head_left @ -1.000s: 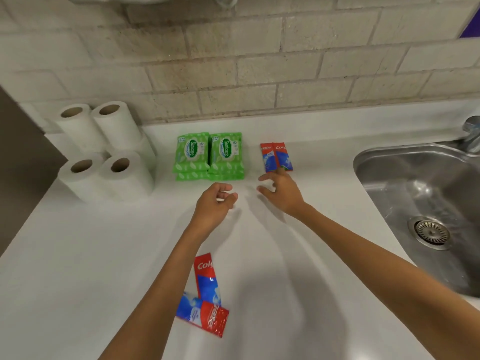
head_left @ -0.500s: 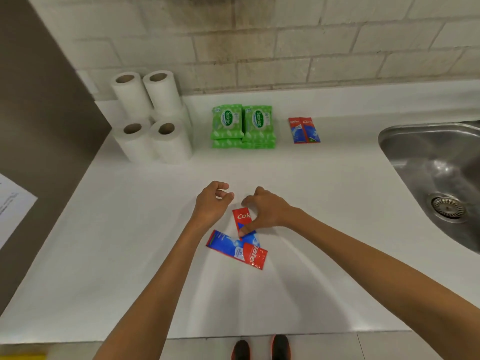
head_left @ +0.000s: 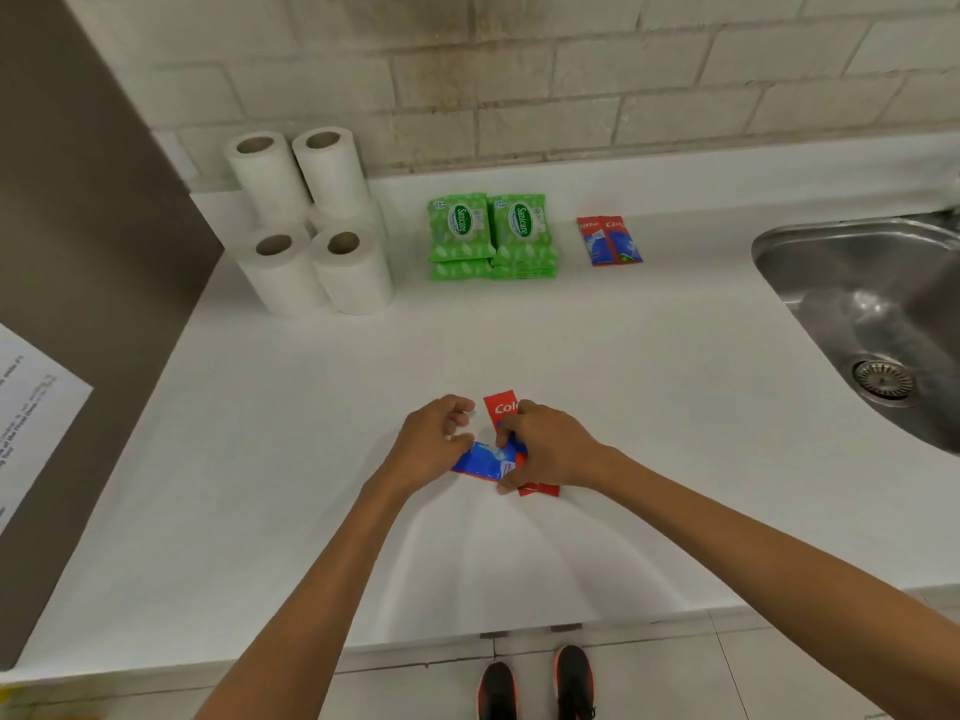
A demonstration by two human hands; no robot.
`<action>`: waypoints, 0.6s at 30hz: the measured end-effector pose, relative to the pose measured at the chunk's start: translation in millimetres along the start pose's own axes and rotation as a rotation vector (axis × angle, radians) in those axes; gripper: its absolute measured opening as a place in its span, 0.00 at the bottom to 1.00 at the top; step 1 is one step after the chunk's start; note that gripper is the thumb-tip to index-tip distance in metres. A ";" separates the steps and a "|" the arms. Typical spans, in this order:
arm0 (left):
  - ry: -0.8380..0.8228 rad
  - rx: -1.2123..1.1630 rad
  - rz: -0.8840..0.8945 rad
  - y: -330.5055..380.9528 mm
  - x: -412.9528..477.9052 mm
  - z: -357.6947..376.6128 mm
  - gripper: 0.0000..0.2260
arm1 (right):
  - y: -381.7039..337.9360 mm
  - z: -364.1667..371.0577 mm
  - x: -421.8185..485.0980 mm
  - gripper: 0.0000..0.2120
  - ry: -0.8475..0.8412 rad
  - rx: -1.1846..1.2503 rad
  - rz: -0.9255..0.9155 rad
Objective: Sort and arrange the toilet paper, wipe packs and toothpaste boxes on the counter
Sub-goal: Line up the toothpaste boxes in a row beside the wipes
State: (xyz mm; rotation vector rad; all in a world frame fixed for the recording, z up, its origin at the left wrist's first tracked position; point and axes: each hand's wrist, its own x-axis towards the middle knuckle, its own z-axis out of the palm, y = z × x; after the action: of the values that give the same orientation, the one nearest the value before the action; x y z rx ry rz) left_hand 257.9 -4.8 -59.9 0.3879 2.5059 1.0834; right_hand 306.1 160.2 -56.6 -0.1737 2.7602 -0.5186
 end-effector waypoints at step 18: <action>-0.149 0.177 0.111 13.6 -2.0 6.2 0.13 | 19.0 -10.2 -15.0 0.32 0.152 0.164 0.107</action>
State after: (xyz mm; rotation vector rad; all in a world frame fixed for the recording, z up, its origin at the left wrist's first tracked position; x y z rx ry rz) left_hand 263.8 7.5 -53.3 0.6404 2.4778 0.8394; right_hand 315.7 183.8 -50.3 0.0540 2.8354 -0.7537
